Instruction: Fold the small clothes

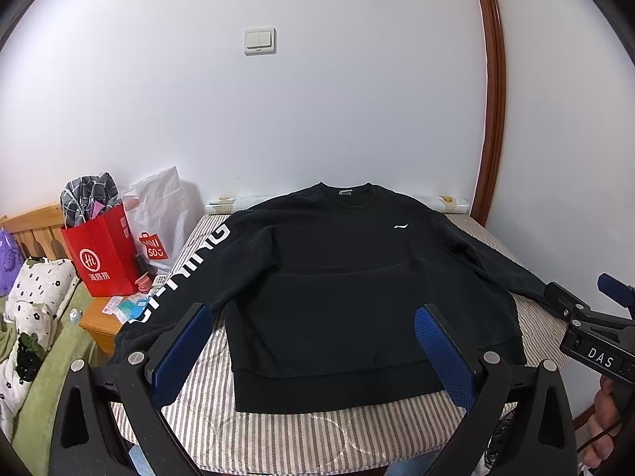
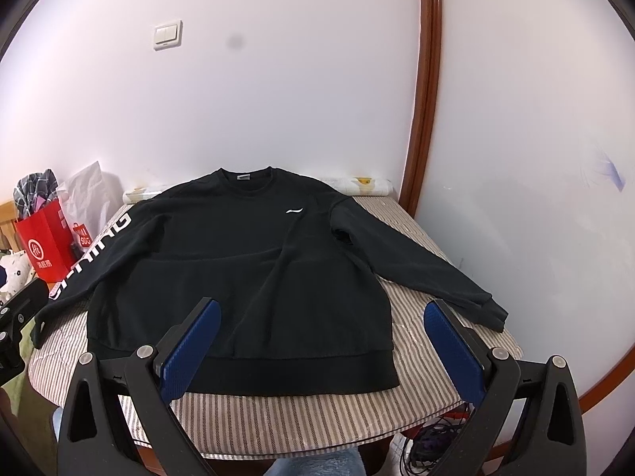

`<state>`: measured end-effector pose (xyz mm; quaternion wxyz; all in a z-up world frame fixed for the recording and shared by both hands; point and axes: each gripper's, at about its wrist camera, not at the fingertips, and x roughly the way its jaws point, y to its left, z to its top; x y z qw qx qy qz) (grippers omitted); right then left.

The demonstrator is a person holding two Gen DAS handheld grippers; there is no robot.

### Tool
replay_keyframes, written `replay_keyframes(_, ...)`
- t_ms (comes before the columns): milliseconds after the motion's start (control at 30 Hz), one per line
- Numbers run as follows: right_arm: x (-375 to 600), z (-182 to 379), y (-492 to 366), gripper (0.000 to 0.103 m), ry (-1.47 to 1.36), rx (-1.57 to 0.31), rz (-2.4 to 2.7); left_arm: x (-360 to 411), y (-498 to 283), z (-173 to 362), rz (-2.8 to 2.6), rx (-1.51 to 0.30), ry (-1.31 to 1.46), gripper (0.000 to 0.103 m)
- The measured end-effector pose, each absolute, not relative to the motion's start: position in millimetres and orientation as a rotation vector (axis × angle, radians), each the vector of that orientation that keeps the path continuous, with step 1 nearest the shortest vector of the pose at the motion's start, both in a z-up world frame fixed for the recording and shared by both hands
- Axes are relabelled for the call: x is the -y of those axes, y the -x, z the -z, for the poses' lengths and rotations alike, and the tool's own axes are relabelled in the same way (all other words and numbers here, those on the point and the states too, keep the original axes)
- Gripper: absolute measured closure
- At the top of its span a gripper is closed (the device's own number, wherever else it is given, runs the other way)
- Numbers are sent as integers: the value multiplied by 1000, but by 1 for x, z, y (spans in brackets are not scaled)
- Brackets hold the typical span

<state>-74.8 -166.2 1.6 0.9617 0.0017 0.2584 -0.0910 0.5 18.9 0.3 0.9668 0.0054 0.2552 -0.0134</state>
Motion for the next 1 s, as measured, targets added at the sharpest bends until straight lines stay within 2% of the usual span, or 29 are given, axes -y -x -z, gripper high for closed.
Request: replay_keyframes(1000, 168, 2, 77, 2, -5, -511, 190, -18, 0, 0, 27, -518, -11, 0)
